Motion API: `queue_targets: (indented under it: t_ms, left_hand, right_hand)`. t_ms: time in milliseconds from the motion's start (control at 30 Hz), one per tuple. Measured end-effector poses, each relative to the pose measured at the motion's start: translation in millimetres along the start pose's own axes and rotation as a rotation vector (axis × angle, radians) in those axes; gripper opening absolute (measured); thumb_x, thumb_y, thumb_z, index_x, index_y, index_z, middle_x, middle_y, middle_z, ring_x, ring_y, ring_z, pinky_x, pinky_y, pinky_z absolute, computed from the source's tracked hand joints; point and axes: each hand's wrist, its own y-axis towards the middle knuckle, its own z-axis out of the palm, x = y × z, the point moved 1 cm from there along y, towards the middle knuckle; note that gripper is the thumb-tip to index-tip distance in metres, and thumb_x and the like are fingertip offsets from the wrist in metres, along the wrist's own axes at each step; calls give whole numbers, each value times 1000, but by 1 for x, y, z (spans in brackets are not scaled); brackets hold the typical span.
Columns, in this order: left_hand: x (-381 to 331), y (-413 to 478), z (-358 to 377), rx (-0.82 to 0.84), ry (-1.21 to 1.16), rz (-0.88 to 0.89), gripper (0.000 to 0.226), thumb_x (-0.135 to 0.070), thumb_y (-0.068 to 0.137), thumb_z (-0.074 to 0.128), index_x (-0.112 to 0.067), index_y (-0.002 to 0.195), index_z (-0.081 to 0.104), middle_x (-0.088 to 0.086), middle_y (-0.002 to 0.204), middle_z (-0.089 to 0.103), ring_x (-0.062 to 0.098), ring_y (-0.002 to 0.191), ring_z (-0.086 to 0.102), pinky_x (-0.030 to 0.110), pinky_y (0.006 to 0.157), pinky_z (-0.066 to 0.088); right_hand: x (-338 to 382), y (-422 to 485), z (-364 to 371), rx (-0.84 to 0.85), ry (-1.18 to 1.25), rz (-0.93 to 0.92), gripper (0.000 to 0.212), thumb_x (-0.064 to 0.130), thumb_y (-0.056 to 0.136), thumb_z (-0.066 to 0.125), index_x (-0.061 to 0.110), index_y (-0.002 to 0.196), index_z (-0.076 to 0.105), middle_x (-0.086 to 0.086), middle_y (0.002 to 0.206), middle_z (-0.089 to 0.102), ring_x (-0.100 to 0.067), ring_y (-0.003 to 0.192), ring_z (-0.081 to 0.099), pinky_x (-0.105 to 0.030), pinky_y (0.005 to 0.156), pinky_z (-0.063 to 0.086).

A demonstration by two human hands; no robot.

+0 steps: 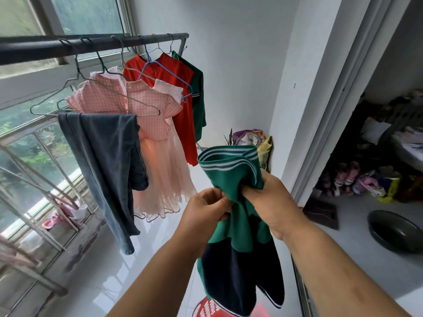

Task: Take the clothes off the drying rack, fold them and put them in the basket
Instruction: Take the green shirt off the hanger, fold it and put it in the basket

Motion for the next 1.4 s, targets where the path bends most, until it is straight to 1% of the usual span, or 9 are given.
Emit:
queue_targets:
  t_ms: [200,367,533,700,833,933,1033,1167,1400]
  left_hand:
    - [-11,4,-14,-165,23,-40,11,-3,93,54,-6,84,59,15,82,60,24,77,57,35,74,52]
    - [-24,10,-45,-352,147,-79,11,-12,94,49,-11,88,58,8,74,53,19,67,49,31,57,39]
    - [-31,10,-68,-175,363,-74,18,-25,88,66,-21,70,66,1,59,61,17,57,54,29,56,43]
    - [-40,7,-81,166,581,-89,65,-60,42,90,-26,96,73,4,94,76,22,88,73,36,82,56]
    - [-45,3,-73,191,681,-28,34,-31,63,87,-23,93,74,0,86,76,22,83,73,35,79,59]
    - [-45,1,-69,105,743,55,29,-43,67,80,-27,91,75,-3,83,75,19,78,72,39,79,60]
    - [-45,0,-68,-17,757,106,41,-60,65,69,-30,92,74,-7,80,73,14,76,70,40,78,59]
    - [-43,1,-65,-131,738,199,14,-50,82,68,-35,81,71,-6,71,70,25,71,67,49,71,57]
    - [-46,-4,-52,-252,326,135,13,-31,89,68,-27,80,77,3,78,76,27,76,72,49,75,60]
  right_hand:
    - [-5,5,-10,-59,-54,-11,16,14,88,71,24,101,71,5,98,76,-15,97,71,-41,95,54]
    - [-13,8,-38,-34,-44,151,21,13,80,78,13,100,72,-3,87,78,-22,82,75,-35,78,59]
    - [-18,10,-62,-48,23,251,20,19,83,73,8,100,71,-9,90,77,-25,81,75,-30,68,60]
    - [-22,11,-66,-29,27,251,26,20,83,72,7,105,70,-10,95,77,-27,87,74,-39,86,56]
    - [-22,10,-63,-36,66,259,24,20,84,72,7,104,70,-12,95,77,-29,88,74,-41,88,56]
    - [-21,9,-61,-28,86,258,24,20,85,70,8,105,70,-13,97,76,-29,89,74,-40,86,57]
    - [-18,8,-58,-14,97,237,22,18,87,69,8,106,70,-12,97,76,-28,88,74,-35,76,61]
    - [-14,6,-54,-32,106,193,18,16,88,68,8,104,70,-8,96,77,-23,86,75,-27,71,61]
    - [-9,4,-43,-45,122,154,16,16,90,66,11,104,70,-6,96,77,-21,86,75,-25,70,60]
